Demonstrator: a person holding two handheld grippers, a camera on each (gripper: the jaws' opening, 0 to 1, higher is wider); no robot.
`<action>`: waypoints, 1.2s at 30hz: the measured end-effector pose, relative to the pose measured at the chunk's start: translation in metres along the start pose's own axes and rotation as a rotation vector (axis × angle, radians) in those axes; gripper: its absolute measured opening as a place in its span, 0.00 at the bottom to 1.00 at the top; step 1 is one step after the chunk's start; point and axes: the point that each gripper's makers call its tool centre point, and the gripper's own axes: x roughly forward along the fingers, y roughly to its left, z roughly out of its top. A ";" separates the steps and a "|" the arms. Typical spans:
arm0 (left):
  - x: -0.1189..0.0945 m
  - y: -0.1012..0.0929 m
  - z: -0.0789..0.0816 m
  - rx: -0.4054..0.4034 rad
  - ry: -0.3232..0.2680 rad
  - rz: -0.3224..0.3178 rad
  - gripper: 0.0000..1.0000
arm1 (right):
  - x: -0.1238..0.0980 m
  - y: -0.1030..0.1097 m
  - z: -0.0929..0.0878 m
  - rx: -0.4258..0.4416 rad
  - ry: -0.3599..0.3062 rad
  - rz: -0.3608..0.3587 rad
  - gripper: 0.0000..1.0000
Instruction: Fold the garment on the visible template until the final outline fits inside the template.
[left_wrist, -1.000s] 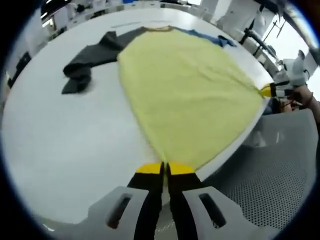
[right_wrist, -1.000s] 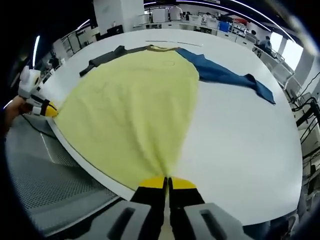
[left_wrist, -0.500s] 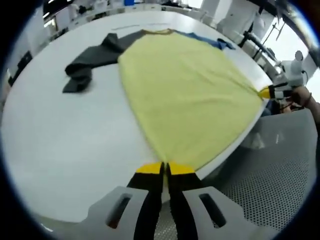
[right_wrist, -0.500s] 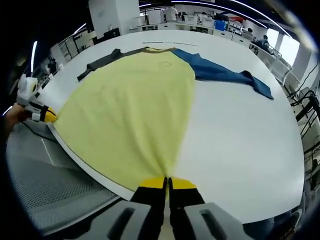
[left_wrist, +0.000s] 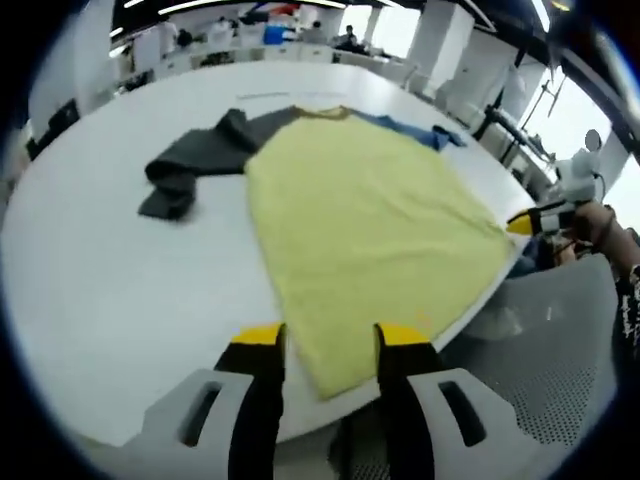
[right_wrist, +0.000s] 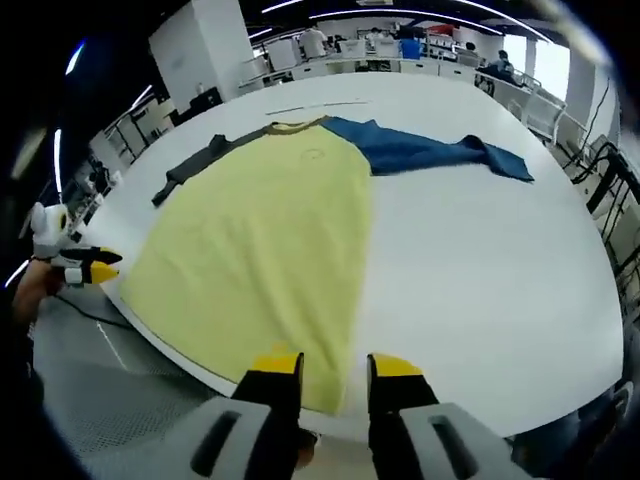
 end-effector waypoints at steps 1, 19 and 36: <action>-0.001 0.000 0.002 0.004 -0.007 0.003 0.39 | -0.002 -0.001 0.003 0.009 -0.008 0.003 0.27; -0.013 -0.002 0.035 0.110 -0.130 0.029 0.80 | -0.025 -0.058 0.091 0.151 -0.207 -0.020 0.60; -0.011 0.006 0.055 0.142 -0.201 0.056 0.99 | -0.012 -0.147 0.165 0.227 -0.324 -0.252 0.51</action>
